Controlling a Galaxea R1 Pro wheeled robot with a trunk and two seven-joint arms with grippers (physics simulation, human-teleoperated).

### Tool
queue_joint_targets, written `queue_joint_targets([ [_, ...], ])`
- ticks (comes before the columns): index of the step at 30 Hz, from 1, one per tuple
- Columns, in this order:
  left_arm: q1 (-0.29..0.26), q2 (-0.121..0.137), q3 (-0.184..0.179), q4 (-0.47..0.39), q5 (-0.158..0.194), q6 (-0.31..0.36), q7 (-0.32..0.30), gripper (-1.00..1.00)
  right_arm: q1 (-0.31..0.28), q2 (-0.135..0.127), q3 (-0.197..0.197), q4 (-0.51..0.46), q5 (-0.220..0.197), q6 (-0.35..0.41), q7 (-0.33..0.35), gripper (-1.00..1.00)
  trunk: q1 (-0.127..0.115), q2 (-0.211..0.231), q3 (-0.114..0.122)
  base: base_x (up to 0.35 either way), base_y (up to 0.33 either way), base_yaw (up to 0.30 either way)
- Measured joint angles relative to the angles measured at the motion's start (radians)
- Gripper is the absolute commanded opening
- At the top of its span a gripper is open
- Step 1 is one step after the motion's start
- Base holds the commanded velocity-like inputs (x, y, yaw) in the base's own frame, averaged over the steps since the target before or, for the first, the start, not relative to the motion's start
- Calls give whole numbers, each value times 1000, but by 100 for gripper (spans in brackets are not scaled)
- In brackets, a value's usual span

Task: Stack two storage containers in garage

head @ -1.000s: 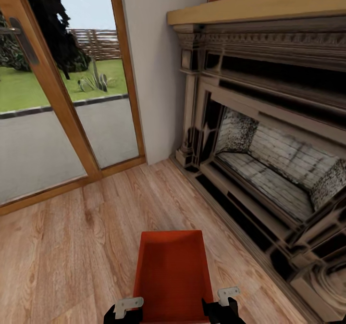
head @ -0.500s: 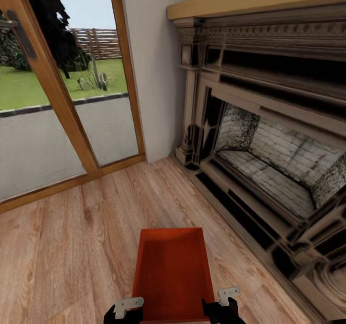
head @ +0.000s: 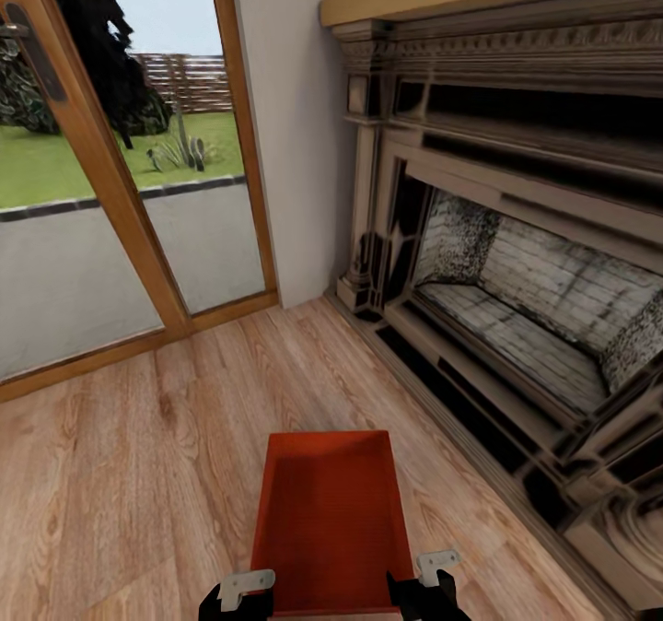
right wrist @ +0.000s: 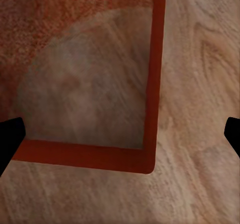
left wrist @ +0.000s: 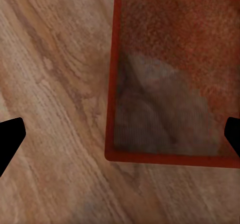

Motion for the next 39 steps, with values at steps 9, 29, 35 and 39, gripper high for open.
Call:
queue_joint_targets([
  [9,0,0,0,0,0,0,1,100,0,0,0,-16,4,0,0,100,35,-63,-28,0,0,0],
  [29,0,0,0,-4,-1,-2,6,100,0,0,1,-58,7,2,-1,100,58,-105,-47,0,0,0],
  [35,0,0,1,-8,-1,-2,8,100,0,0,1,-57,7,2,0,100,58,-105,-47,0,0,0],
  [39,0,0,10,-52,2,-1,11,100,0,0,1,-57,7,2,0,100,58,-105,-47,0,0,0],
])
